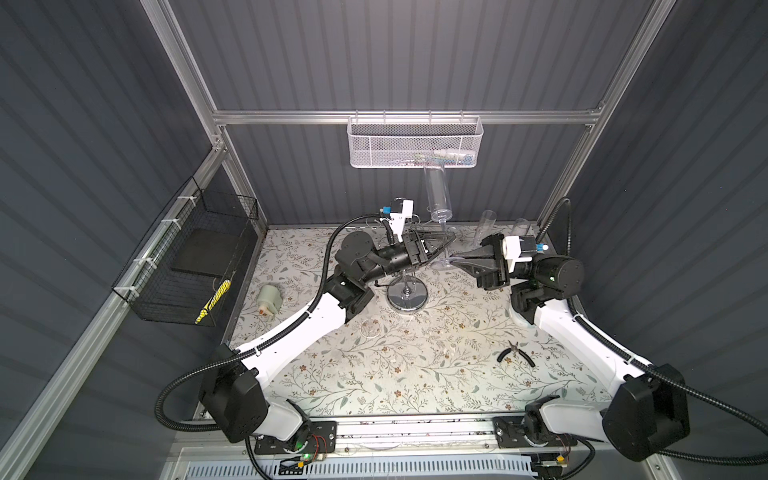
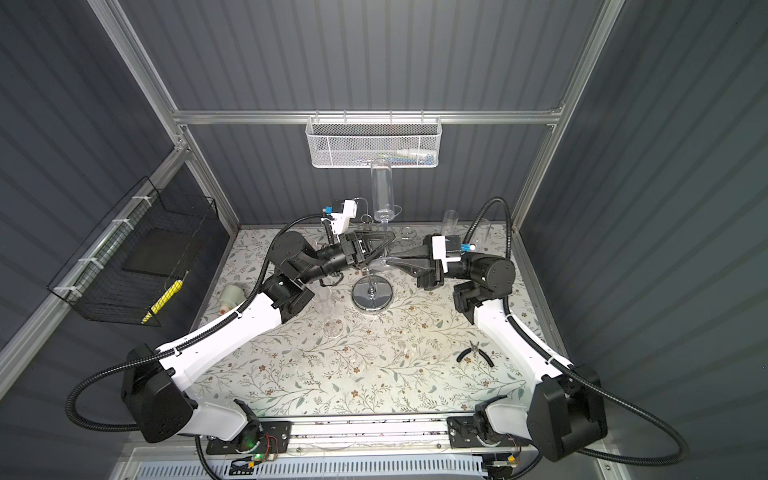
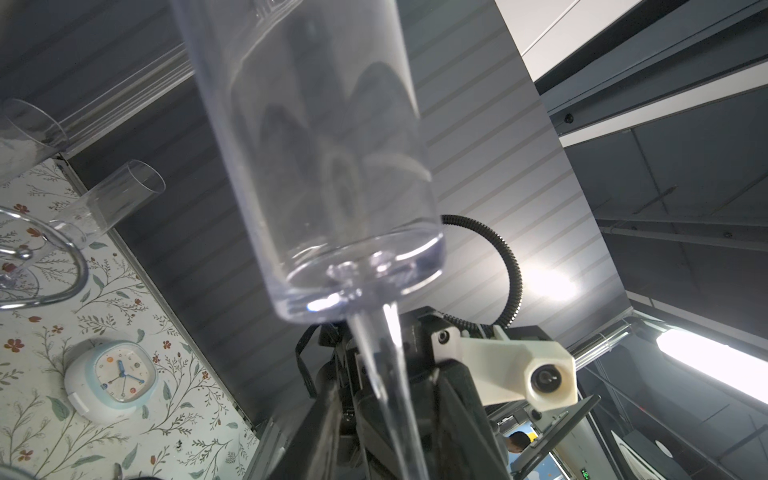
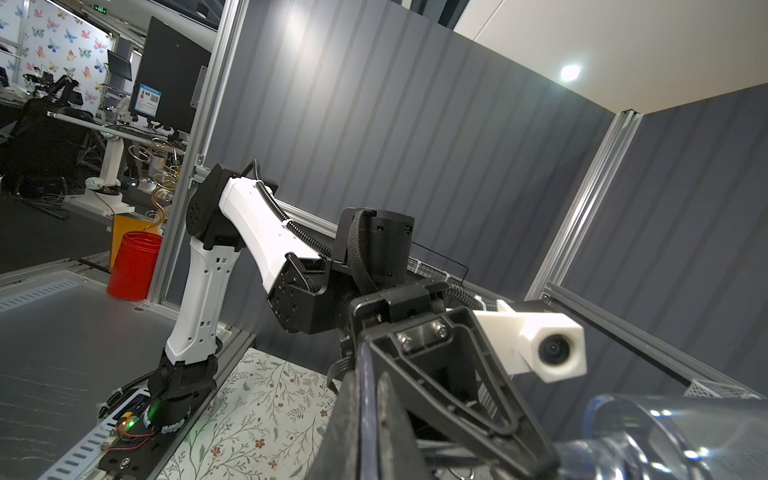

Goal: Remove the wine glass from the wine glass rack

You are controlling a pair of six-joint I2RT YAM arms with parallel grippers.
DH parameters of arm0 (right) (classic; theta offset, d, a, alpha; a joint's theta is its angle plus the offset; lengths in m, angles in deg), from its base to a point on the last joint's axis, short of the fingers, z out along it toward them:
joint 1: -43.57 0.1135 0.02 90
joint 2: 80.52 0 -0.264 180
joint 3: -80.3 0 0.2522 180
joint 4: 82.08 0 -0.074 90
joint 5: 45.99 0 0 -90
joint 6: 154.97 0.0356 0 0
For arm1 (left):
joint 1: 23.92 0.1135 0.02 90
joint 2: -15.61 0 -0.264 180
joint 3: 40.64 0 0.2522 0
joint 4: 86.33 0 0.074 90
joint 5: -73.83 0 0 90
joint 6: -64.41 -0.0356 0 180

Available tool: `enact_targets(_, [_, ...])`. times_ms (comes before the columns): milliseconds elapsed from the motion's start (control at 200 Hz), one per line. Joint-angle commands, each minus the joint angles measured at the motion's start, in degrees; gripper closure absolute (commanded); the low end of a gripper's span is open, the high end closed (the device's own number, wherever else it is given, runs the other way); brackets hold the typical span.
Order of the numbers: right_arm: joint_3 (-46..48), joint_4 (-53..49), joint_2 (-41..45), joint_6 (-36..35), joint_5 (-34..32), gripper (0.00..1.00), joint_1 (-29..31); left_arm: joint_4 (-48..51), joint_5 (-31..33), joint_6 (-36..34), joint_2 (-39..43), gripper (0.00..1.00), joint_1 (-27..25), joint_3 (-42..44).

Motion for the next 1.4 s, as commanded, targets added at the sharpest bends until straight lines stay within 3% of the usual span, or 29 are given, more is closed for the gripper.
enact_targets(0, [0.72, 0.99, 1.16, -2.33, 0.34, 1.0, 0.27, -1.56, -0.6, -0.23, 0.0, 0.69, -0.36, -0.93])
enact_targets(210, [1.35, -0.42, 1.68, -2.85, 0.51, 1.0, 0.27, -1.66, -0.69, 0.09, -0.18, 0.9, -0.4, -0.79])
enact_targets(365, [1.61, -1.71, 1.99, -3.11, 0.15, 1.0, 0.27, -1.75, -0.15, -0.88, 0.14, 1.0, -0.34, -0.73])
enact_targets(400, [1.92, -2.27, 2.32, -3.5, -0.58, 0.81, 0.29, -1.87, -0.01, -1.1, 0.23, 1.0, -0.35, -0.72])
enact_targets(440, [2.51, -3.54, 2.95, -4.27, -2.35, 0.51, 0.27, -2.05, 0.31, -1.74, 0.49, 1.0, -0.38, -0.68])
enact_targets(460, [2.76, -4.51, 3.39, -4.74, -3.25, 0.33, 0.27, -2.14, 0.46, -2.1, 0.67, 1.0, -0.41, -0.72])
enact_targets(465, [2.8, -4.73, 3.51, -4.87, -3.39, 0.18, 0.27, -2.17, 0.55, -2.19, 0.7, 1.0, -0.37, -0.63])
enact_targets(470, [2.86, -4.93, 3.61, -5.02, -3.55, 0.09, 0.27, -2.18, 0.59, -2.28, 0.76, 1.0, -0.39, -0.59])
enact_targets(490, [2.98, -6.13, 4.15, -5.68, -4.19, 0.02, 0.27, -2.19, 0.8, -2.81, 0.97, 1.0, -0.36, -0.49])
enact_targets(590, [3.66, -13.24, 6.78, -8.78, -9.24, 0.01, 0.27, 0.86, 2.38, -7.97, 2.58, 1.0, -0.34, -0.75])
enact_targets(775, [4.64, -20.81, 13.77, -7.17, -27.66, 0.01, 0.27, 22.14, 7.47, -27.94, 7.04, 1.0, -0.42, -6.61])
enact_targets(966, [-6.29, -45.01, 18.39, -5.71, -42.23, 0.01, 1.42, 35.02, 15.84, -46.22, 10.68, 1.0, -0.5, -11.28])
enact_targets(1116, [-17.51, -58.73, 15.84, -0.34, -44.2, 0.01, 3.34, 39.52, 18.27, -57.25, 11.02, 1.0, -0.5, -13.39])
enact_targets(1176, [-20.67, -61.12, 14.61, 0.11, -44.08, 0.01, 3.86, 41.0, 19.23, -61.31, 10.68, 1.0, -0.68, -14.52])
enact_targets(1301, [-33.02, -76.94, 9.95, -0.26, -44.09, 0.01, 4.73, 43.04, 21.91, -68.53, 10.25, 1.0, -1.62, -16.01])
enact_targets(1391, [-33.77, -75.37, 7.33, -0.12, -43.3, 0.01, 6.54, 42.41, 23.43, -71.29, 10.55, 1.0, -2.55, -15.26])
